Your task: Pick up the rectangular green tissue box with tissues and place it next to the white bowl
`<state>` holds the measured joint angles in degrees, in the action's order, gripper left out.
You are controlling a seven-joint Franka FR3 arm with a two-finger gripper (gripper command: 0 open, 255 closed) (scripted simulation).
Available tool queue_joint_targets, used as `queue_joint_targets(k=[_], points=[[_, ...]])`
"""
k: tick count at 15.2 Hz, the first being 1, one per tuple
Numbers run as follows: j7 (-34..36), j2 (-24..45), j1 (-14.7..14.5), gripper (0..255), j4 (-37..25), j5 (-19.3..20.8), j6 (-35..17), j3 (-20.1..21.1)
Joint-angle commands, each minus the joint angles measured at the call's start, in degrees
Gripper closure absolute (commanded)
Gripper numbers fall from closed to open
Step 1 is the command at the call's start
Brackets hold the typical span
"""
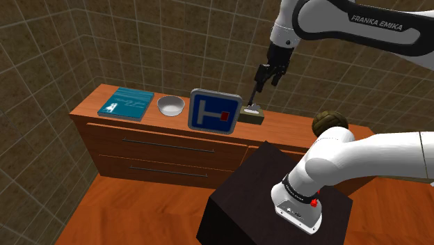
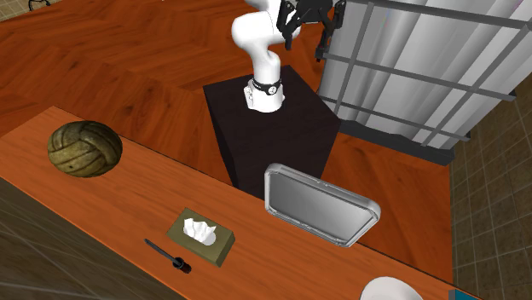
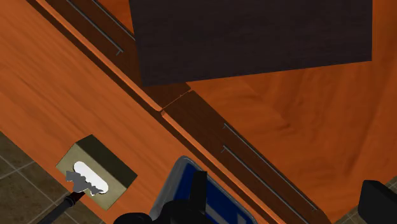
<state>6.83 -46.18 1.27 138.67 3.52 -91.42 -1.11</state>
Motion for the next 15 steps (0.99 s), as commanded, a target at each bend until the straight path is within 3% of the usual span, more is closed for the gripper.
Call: queue_joint_targets(k=[1,8,15], points=[[0.0,0.0,0.0,0,0.0,0.0,0.0,0.0],[-8.0,3.8,1.7,0,7.8,8.3,-10.8,-4.3],[-14.4,12.1,4.5,0,12.0,17.4,-23.6,-9.0]])
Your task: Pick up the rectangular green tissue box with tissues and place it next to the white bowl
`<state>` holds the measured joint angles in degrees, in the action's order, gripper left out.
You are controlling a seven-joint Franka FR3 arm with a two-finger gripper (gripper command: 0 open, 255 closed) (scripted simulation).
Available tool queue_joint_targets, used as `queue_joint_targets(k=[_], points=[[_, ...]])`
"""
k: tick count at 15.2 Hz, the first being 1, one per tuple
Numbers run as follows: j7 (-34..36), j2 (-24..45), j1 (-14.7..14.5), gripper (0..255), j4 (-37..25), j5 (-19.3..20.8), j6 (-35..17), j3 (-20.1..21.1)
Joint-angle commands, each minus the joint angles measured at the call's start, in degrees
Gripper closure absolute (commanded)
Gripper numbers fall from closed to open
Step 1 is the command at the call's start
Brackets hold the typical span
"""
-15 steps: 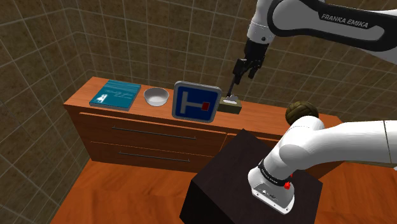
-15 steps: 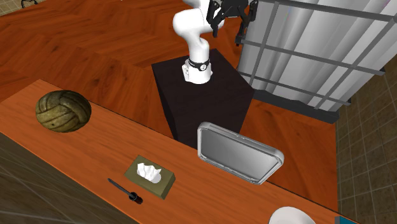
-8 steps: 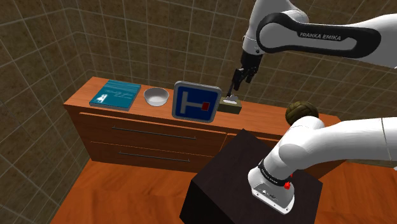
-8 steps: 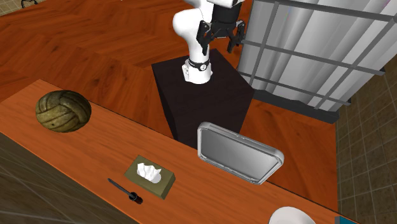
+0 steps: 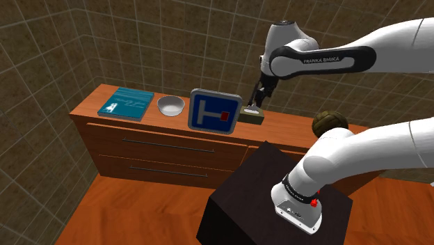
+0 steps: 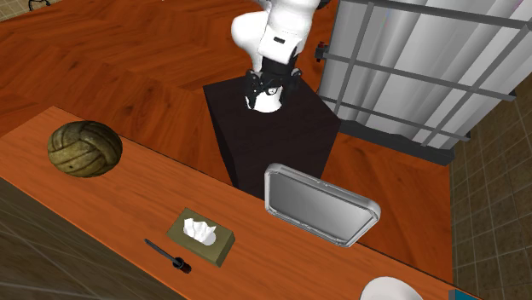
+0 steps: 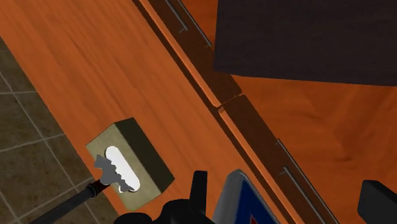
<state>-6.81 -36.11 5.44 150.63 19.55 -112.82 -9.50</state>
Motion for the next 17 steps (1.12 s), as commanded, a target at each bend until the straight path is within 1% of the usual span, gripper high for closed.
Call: queue_joint_targets(k=[1,5,9,13,17], points=[[-1.5,3.6,0.8,0,0.3,2.7,-4.1,-1.3],[-4.0,10.7,2.7,0,0.4,8.2,-12.1,-3.9],[-5.7,19.0,4.8,0,-1.1,13.7,-19.9,-6.2],[-6.6,28.0,6.7,0,-4.2,19.1,-27.1,-8.1],[-6.8,37.3,8.4,0,-8.7,24.3,-33.4,-9.9]])
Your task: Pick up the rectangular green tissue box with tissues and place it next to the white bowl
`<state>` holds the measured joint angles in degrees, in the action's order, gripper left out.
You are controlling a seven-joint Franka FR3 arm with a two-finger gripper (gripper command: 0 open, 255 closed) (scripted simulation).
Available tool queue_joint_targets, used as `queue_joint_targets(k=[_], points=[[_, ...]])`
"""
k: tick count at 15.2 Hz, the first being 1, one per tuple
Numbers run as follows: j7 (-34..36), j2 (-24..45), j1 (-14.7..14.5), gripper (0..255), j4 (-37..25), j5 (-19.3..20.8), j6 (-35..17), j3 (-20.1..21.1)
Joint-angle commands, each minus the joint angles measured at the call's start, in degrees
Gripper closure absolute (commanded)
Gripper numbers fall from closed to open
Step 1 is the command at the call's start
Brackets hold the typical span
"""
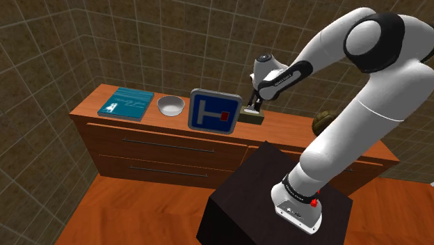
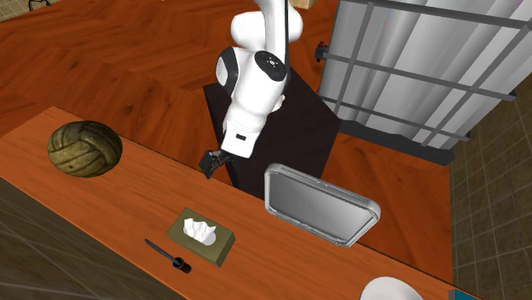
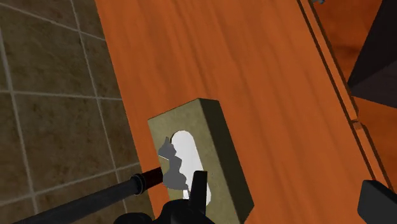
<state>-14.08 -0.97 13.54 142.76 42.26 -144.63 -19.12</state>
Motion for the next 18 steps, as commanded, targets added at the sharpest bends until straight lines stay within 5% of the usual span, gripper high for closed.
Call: queue_joint_targets(k=[1,11,18], points=[[0.4,4.5,0.7,0,-2.2,2.8,-3.0,-0.7],[0.0,27.4,4.0,0,-19.6,11.6,-13.7,-4.0],[0.9,32.7,5.4,0,-22.7,12.3,-16.8,-4.5]])
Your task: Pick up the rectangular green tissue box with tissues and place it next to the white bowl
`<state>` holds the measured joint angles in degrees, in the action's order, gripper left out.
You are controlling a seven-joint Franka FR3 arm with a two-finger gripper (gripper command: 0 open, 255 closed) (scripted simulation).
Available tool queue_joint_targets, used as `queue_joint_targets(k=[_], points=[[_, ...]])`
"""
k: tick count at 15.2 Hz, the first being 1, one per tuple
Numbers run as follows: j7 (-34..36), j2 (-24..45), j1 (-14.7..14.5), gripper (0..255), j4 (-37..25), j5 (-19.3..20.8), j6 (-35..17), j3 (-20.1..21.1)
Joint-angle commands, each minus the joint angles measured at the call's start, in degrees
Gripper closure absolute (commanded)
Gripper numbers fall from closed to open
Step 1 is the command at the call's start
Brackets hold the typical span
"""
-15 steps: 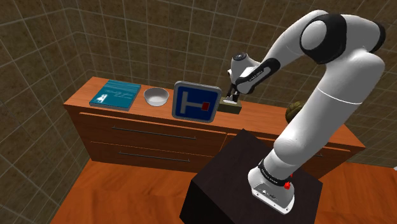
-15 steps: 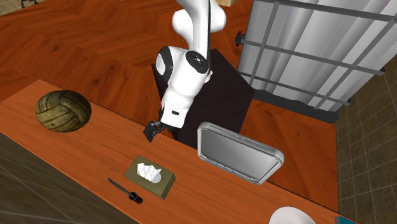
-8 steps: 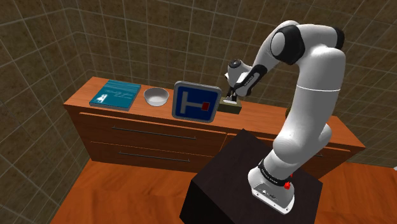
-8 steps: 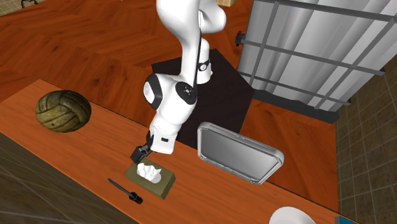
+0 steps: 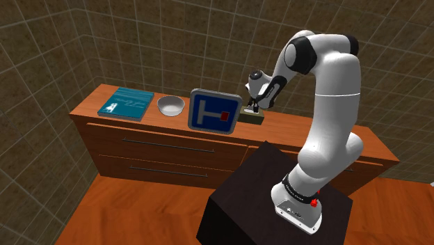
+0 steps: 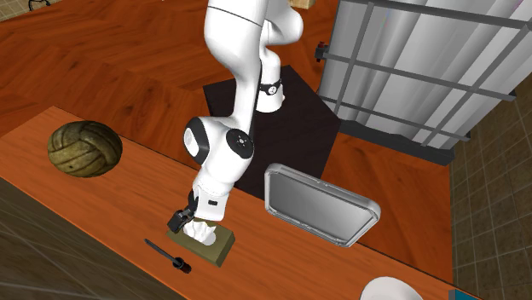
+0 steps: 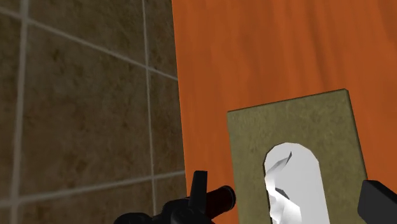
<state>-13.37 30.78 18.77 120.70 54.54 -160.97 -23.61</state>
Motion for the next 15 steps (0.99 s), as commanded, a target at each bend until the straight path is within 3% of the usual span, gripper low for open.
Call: queue_joint_targets(k=[1,9,10,15], points=[[0.4,2.3,0.6,0,-1.4,0.1,-1.2,-0.1],[0.4,2.3,0.6,0,-1.4,0.1,-1.2,-0.1],[0.4,2.3,0.6,255,-1.4,0.1,-1.2,-0.1],[0.4,2.3,0.5,255,-1.4,0.1,-1.1,-0.1]])
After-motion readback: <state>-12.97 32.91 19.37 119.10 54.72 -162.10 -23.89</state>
